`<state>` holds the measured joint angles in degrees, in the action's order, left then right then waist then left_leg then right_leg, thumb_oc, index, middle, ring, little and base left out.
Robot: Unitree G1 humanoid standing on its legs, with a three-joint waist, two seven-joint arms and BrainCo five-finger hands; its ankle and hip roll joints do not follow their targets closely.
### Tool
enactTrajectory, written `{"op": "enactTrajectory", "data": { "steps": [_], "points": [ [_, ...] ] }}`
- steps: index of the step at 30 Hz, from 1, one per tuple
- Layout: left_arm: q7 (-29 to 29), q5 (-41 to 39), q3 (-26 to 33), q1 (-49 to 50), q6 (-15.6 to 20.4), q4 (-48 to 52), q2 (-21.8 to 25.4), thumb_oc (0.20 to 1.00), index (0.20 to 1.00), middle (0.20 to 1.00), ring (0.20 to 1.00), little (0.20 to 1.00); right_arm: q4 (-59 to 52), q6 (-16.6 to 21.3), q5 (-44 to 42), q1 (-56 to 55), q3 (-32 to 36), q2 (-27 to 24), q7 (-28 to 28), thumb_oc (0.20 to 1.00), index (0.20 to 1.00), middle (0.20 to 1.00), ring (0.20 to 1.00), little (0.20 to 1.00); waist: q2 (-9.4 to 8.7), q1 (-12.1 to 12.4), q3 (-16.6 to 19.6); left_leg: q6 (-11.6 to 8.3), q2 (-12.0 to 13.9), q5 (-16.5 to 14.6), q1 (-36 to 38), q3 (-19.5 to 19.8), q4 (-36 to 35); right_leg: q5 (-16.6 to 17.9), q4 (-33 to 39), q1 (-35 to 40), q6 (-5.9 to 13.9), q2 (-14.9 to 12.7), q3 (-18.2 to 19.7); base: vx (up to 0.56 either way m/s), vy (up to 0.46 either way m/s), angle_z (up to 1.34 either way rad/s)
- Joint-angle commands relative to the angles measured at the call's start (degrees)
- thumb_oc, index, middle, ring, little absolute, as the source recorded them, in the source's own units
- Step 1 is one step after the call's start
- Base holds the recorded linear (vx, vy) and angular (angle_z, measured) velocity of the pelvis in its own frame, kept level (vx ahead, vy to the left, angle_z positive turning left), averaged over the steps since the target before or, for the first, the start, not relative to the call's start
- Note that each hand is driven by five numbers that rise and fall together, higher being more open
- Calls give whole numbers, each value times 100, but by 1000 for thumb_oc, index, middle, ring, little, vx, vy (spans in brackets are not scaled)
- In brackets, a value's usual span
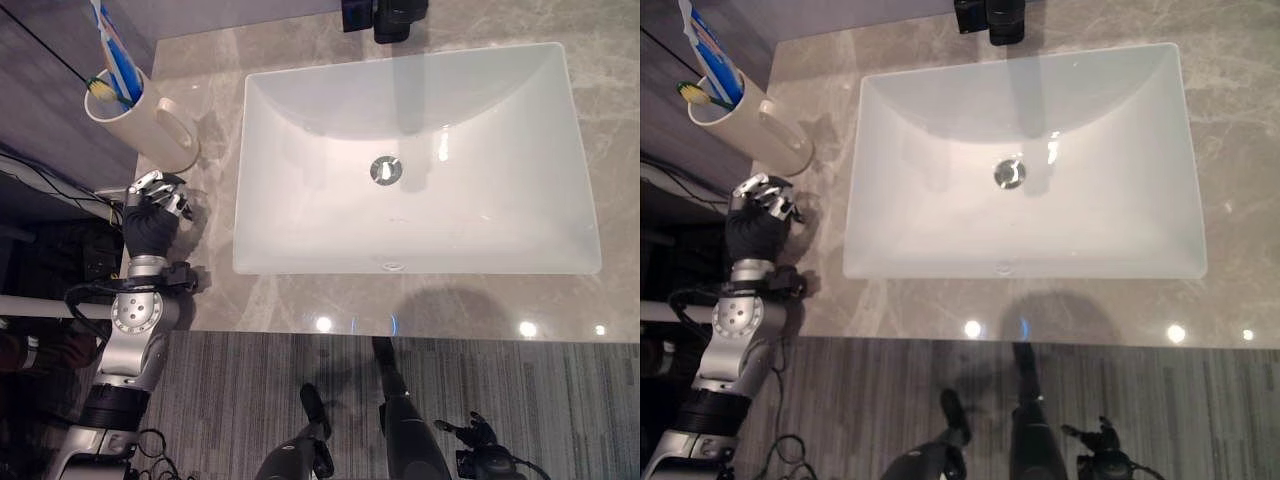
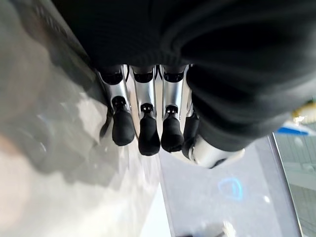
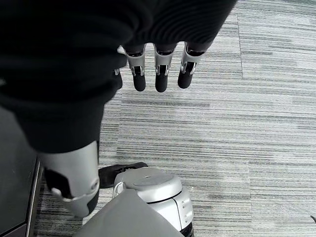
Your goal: Put brush and paste in cup on sink, flatten towel.
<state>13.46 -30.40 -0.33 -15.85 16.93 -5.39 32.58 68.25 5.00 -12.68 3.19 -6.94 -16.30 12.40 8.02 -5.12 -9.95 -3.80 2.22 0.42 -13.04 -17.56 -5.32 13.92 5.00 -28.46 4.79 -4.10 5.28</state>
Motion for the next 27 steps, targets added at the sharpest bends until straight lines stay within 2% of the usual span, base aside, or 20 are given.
{"op": "enactTrajectory", "data": {
  "steps": [1,13,20,27],
  "points": [
    [253,16,177,-213,147,-318,177,200,200,200,200,200,52,11,23,96,-243,61,54,1000,1000,1000,1000,1000,-166,7,13,-190,-225,87,21,260,32,-382,0,343,194,-73,-244,0,0,0],
    [533,-640,-277,-1648,235,-1598,257,200,200,200,200,200,57,-21,64,166,-472,57,71,1000,1000,1000,1000,1000,-235,-189,-47,-201,-192,74,-40,209,32,-350,0,245,195,-1,-169,1,0,-1],
    [608,-951,-623,-2794,221,-2726,619,200,200,200,200,200,6,3,34,266,-638,35,128,1000,1000,1000,1000,1000,-291,-327,-52,-226,-159,87,-149,124,32,-302,0,100,214,45,-81,0,0,0],
    [591,-909,-891,-3167,150,-3125,789,200,200,200,200,200,-5,31,-8,319,-736,63,179,1000,1000,1000,1000,1000,-333,-342,-67,-244,-133,92,-190,109,32,-292,0,54,222,73,-45,11,-9,-3]
  ]
}}
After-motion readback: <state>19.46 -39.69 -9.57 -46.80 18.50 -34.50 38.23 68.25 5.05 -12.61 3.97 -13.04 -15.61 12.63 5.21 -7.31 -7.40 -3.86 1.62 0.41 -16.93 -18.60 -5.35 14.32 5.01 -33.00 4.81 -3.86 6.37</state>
